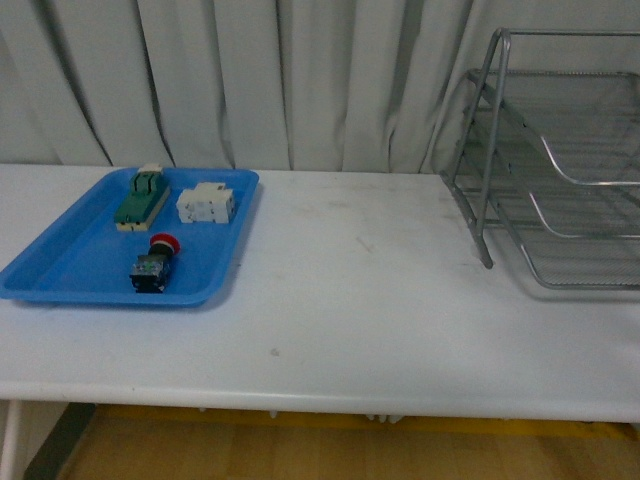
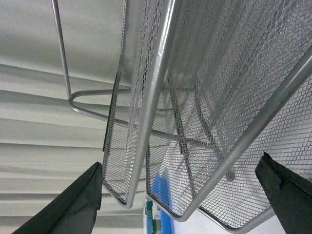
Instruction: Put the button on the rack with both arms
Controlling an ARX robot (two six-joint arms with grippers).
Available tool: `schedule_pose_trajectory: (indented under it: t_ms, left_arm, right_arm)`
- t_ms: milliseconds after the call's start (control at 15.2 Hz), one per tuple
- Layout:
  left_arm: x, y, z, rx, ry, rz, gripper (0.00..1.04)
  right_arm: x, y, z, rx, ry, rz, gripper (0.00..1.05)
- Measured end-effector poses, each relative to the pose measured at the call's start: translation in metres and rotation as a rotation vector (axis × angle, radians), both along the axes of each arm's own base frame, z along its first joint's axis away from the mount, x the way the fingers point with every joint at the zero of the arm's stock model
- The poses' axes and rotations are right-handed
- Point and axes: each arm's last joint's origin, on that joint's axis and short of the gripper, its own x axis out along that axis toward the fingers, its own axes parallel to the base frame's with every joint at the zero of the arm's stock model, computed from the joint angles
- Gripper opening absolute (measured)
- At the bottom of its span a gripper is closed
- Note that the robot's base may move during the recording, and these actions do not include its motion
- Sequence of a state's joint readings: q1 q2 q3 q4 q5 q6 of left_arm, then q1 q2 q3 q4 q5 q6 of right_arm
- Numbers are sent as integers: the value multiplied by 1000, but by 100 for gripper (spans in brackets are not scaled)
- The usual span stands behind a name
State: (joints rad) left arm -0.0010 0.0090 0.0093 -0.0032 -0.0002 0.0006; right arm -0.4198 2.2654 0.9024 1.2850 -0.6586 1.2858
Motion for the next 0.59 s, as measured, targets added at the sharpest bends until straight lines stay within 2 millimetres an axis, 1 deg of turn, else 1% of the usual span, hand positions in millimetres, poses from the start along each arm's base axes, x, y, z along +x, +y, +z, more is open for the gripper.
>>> schedule_pose_trajectory:
  t_ms: [131, 197, 262, 328, 459, 590]
  left_arm:
    - [0, 0, 0, 0, 0, 0, 98]
    - [0, 0, 0, 0, 0, 0, 98]
    - [0, 0, 0, 0, 0, 0, 98]
    - [0, 0, 0, 0, 0, 0, 98]
    - [0, 0, 0, 0, 0, 0, 98]
    - [0, 0, 0, 0, 0, 0, 98]
  right_arm:
    - [-1, 0, -4, 1, 10, 0, 95]
    - [-3, 1, -9, 4, 22, 1, 88]
    - [-4, 2, -14, 11, 40, 1, 90]
    - [-5, 3, -17, 15, 49, 3, 88]
    - [-6, 3, -19, 11, 52, 3, 88]
    - [0, 0, -23, -3, 46, 0, 88]
